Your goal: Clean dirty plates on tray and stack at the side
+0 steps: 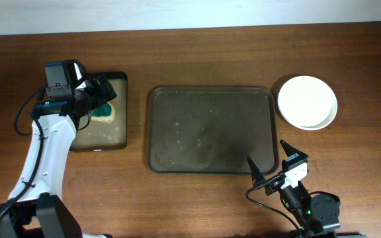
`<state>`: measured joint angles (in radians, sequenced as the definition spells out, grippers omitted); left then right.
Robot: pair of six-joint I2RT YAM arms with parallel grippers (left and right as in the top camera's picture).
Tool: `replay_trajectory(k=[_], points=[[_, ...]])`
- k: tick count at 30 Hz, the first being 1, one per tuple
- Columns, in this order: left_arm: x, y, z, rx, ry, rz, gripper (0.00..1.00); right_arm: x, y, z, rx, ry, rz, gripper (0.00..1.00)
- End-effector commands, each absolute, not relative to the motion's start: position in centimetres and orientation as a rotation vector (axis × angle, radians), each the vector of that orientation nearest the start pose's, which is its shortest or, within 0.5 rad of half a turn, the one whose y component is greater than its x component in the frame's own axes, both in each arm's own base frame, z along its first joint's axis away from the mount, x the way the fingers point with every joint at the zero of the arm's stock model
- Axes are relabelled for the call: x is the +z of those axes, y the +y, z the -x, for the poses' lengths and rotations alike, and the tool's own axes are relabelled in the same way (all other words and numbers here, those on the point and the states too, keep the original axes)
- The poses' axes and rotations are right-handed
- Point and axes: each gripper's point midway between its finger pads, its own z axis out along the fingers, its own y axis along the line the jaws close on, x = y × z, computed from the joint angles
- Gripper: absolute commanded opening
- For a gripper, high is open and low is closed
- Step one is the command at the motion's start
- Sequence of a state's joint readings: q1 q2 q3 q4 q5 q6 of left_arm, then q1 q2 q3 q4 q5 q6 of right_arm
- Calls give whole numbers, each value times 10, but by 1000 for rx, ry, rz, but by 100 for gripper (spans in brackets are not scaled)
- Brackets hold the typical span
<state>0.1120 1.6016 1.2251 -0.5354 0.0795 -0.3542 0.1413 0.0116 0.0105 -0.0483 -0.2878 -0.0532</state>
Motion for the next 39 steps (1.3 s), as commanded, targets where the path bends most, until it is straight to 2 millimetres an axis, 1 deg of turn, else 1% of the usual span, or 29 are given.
replay_trajectory(k=[1, 19, 22, 24, 26, 29, 33, 36, 39], points=[[153, 34, -429, -205, 2426, 517, 99, 163, 82, -230, 297, 1585, 373, 98], [152, 34, -429, -205, 2428, 518, 99, 163, 82, -230, 296, 1585, 373, 98], [159, 34, -428, -206, 2411, 513, 99, 163, 82, -230, 296, 1585, 373, 98], [169, 37, -425, -189, 2389, 513, 99, 163, 82, -230, 297, 1585, 373, 98], [182, 45, -420, -132, 2355, 528, 100, 163, 82, -230, 296, 1585, 373, 98], [196, 42, -407, -129, 2353, 497, 99, 163, 82, -230, 296, 1585, 373, 98], [216, 32, -379, -111, 2323, 313, 99, 163, 82, -230, 296, 1585, 373, 98], [237, 30, -356, -79, 2188, 224, 99, 163, 82, -230, 296, 1585, 373, 98], [256, 24, -327, -74, 1983, 169, 99, 163, 82, -230, 296, 1585, 373, 98]])
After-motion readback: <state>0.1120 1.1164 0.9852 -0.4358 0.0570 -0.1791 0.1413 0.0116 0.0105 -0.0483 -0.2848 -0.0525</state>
